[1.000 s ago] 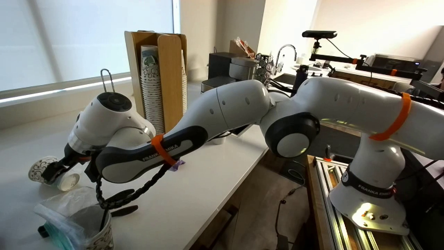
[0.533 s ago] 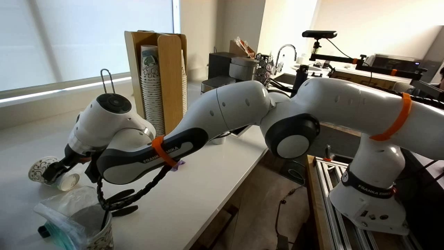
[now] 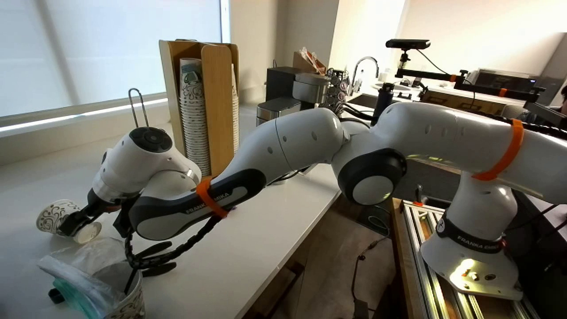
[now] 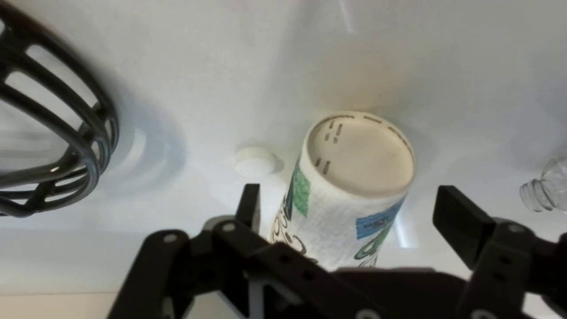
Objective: Put the coffee cup onto the stand
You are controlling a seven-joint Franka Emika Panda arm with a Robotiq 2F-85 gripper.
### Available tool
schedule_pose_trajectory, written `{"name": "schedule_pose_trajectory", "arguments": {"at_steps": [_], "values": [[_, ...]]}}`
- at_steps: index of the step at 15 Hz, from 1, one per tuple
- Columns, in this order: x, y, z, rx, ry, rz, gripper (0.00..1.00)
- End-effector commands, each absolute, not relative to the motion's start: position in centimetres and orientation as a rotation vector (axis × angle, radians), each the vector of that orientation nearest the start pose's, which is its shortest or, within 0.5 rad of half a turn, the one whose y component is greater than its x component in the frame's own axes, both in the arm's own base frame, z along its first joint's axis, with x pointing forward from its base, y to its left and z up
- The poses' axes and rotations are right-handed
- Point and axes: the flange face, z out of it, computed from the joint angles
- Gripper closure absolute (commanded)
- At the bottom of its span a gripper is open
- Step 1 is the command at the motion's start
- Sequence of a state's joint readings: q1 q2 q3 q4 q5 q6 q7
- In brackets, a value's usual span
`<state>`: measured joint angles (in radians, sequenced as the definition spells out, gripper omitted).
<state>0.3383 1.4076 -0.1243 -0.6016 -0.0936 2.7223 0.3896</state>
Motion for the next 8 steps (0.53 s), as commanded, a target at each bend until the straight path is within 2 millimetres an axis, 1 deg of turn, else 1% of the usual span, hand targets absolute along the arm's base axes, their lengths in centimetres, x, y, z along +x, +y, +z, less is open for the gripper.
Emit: {"name": "schedule_pose_trajectory", "arguments": {"at_steps": [1, 2, 3, 4, 5, 6, 8], "values": [[80.49, 25.13, 18.1, -2.86, -0.085, -1.102, 0.0], [80.47, 25.12, 17.99, -2.865, -0.083, -1.095, 0.0], [80.46, 25.09, 17.89, -2.87, -0.085, -1.094, 0.17], [80.46, 25.06, 17.81, -2.871, -0.086, -1.094, 0.28], [80.46, 24.99, 17.72, -2.874, -0.085, -1.095, 0.34], [80.46, 24.96, 17.66, -2.876, -0.083, -1.093, 0.44], [80.46, 24.91, 17.6, -2.882, -0.073, -1.092, 0.58]]}}
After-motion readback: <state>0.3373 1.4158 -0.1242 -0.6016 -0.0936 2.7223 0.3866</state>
